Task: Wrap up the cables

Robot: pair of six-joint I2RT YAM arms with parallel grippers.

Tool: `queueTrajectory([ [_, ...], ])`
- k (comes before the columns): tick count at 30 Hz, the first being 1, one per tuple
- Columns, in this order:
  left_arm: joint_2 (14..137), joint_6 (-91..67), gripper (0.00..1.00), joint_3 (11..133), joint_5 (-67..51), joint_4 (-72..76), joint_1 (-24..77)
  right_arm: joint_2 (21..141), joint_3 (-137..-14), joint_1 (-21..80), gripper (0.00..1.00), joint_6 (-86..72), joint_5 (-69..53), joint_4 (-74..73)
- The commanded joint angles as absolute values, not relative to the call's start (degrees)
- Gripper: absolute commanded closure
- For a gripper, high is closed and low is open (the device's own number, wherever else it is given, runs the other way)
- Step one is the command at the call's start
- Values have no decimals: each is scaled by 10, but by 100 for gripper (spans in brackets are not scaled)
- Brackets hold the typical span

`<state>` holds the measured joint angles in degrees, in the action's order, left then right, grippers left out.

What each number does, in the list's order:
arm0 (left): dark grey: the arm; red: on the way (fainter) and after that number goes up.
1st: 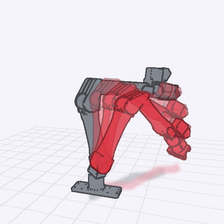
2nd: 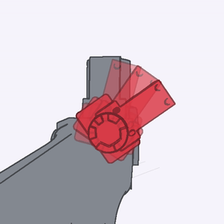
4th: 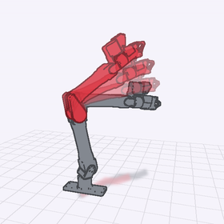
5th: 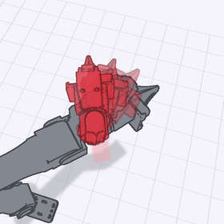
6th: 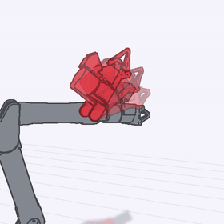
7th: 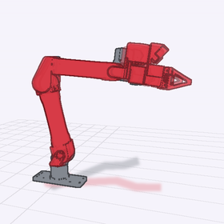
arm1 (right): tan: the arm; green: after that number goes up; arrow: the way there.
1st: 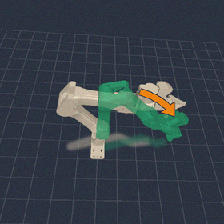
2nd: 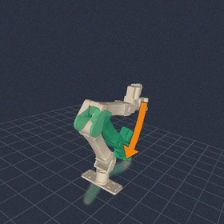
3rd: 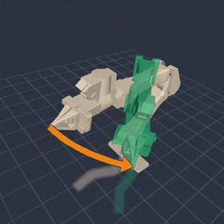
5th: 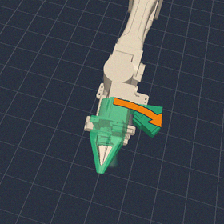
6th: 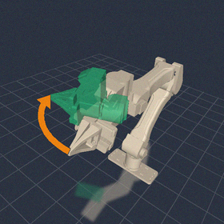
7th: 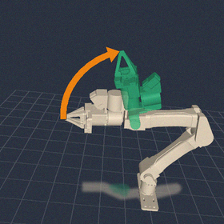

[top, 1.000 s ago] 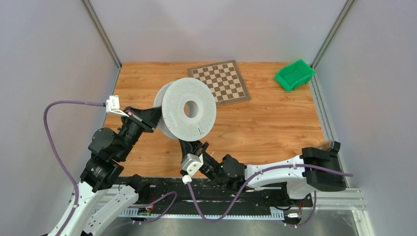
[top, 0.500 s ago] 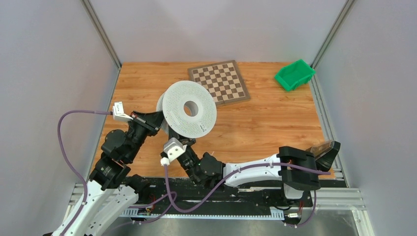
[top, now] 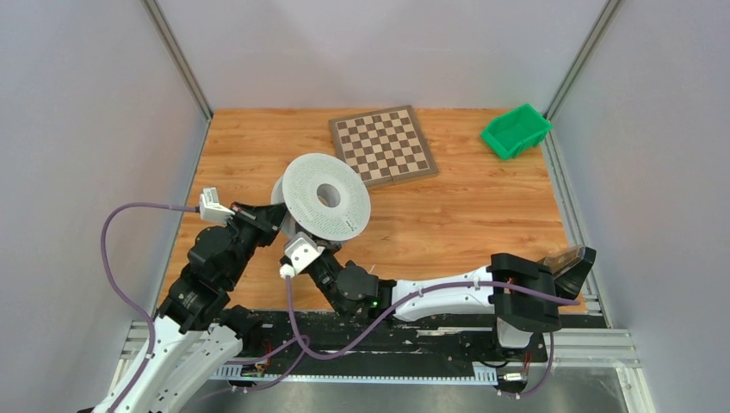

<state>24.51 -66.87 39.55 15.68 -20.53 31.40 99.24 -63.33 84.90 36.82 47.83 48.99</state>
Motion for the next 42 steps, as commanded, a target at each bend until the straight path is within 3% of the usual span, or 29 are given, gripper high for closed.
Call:
queueTrajectory([
  [1,219,-776,100,395,145,-164,317,962,-592,834,100,321,454,448],
  [11,229,-831,100,338,114,-138,317,951,-539,812,100,226,407,386],
  [18,294,-889,100,245,80,-2,316,948,-472,775,100,173,358,367],
  [27,361,-892,100,208,54,60,317,995,-454,772,100,125,344,341],
  [42,326,-897,100,175,74,37,317,1022,-467,768,88,119,331,316],
])
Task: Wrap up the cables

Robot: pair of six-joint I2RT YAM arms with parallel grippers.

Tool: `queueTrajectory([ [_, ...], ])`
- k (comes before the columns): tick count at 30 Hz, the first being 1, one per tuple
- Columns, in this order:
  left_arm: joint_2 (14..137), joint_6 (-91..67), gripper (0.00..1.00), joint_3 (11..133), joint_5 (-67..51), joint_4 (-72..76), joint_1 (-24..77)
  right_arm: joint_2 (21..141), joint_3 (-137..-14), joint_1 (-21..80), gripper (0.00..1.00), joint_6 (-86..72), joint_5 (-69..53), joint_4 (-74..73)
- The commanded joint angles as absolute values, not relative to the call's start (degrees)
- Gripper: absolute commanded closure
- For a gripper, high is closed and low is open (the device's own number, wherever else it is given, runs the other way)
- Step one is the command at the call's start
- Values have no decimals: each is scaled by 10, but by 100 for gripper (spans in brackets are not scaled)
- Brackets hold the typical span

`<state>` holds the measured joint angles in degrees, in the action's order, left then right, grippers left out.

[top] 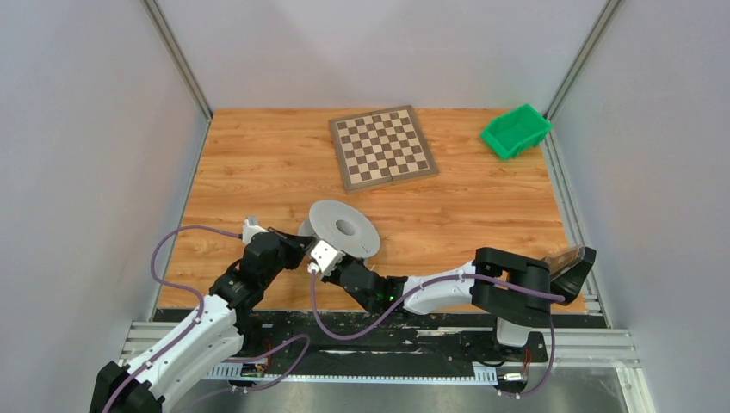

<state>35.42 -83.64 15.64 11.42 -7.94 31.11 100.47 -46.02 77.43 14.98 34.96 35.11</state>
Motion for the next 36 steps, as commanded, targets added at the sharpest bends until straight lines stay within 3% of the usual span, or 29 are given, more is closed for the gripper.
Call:
queueTrajectory([
  [1,325,-897,100,174,75,37,317,1021,-468,767,88,119,331,315],
  [23,279,-856,100,185,87,6,317,859,-406,769,78,155,199,268],
  [32,243,-782,100,167,108,3,316,722,-360,768,76,93,-42,212],
  [36,230,-769,100,151,101,13,316,682,-357,768,75,73,-59,180],
])
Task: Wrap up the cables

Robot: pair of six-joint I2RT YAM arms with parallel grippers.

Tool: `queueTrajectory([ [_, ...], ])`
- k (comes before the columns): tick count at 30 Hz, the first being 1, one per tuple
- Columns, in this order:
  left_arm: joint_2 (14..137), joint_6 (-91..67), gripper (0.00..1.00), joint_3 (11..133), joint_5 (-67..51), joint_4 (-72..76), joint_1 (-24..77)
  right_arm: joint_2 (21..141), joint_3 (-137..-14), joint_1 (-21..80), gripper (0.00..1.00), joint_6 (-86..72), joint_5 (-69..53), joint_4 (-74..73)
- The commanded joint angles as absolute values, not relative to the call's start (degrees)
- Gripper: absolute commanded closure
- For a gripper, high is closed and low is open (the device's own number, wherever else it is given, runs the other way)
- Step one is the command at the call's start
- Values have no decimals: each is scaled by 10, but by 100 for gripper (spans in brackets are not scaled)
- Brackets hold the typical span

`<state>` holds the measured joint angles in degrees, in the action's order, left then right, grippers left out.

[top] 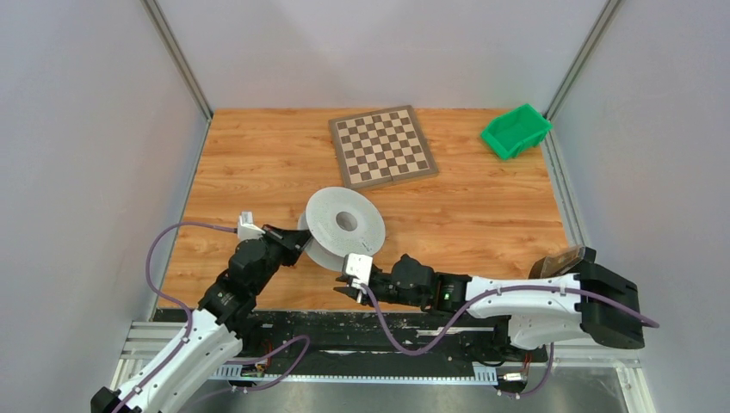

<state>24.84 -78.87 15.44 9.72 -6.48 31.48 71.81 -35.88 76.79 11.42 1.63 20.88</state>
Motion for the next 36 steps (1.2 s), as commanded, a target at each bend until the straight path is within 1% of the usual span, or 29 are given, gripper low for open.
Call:
queueTrajectory([
  [1,227,-767,100,149,98,19,316,674,-361,769,74,71,-52,168],
  [4,222,-752,100,146,78,47,316,649,-374,768,72,60,-20,131],
  [9,218,-739,100,157,65,47,316,603,-387,768,71,22,28,96],
  [16,205,-723,100,168,62,44,316,533,-430,768,69,-107,115,20],
  [19,201,-714,100,171,62,38,316,485,-439,761,68,-124,152,5],
  [21,199,-711,100,179,63,27,316,449,-439,740,67,-119,168,3],
  [23,198,-706,100,184,61,18,316,417,-436,691,64,-117,161,3],
  [27,198,-706,100,190,55,14,316,380,-416,527,60,-141,48,-36],
  [29,200,-703,100,194,50,12,316,377,-401,435,59,-169,-44,-44],
  [31,203,-701,100,198,44,11,316,388,-380,344,58,-202,-164,-36],
  [34,204,-702,100,202,36,15,316,434,-328,217,57,-260,-349,43],
  [36,205,-705,100,202,31,20,316,480,-290,164,57,-297,-442,117],
])
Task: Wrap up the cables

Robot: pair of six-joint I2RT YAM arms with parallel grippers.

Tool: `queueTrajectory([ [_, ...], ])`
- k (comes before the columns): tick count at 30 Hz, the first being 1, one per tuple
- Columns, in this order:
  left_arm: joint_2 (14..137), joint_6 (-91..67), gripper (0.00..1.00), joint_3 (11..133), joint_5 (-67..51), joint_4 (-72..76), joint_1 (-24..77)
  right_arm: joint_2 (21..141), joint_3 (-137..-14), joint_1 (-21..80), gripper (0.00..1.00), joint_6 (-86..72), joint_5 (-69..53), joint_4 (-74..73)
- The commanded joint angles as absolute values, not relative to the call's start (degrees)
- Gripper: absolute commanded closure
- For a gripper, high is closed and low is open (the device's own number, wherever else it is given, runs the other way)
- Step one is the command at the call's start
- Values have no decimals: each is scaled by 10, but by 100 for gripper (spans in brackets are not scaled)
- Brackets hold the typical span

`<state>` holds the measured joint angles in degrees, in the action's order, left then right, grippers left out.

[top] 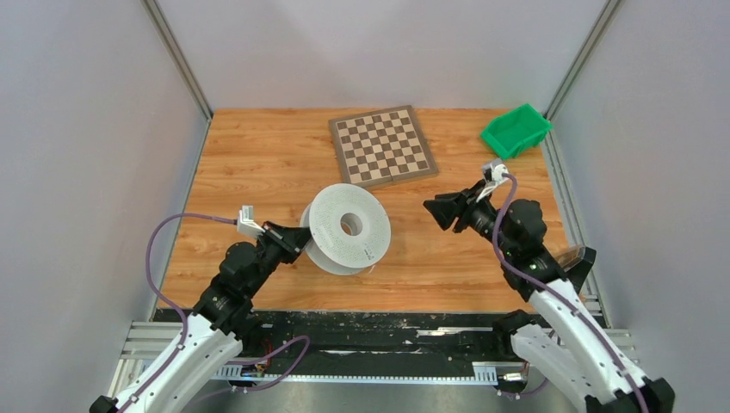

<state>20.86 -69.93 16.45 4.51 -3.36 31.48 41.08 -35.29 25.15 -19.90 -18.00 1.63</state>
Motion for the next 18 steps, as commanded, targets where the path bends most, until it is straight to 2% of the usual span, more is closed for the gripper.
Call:
queueTrajectory([
  [1,205,-706,100,201,26,22,316,507,-274,151,58,-309,-473,150],
  [7,209,-705,100,212,11,32,316,661,-214,147,59,-391,-599,372],
  [12,217,-707,100,215,4,53,316,778,-190,164,53,-483,-628,542],
  [18,229,-712,100,215,-11,70,316,895,-178,191,51,-592,-642,772],
])
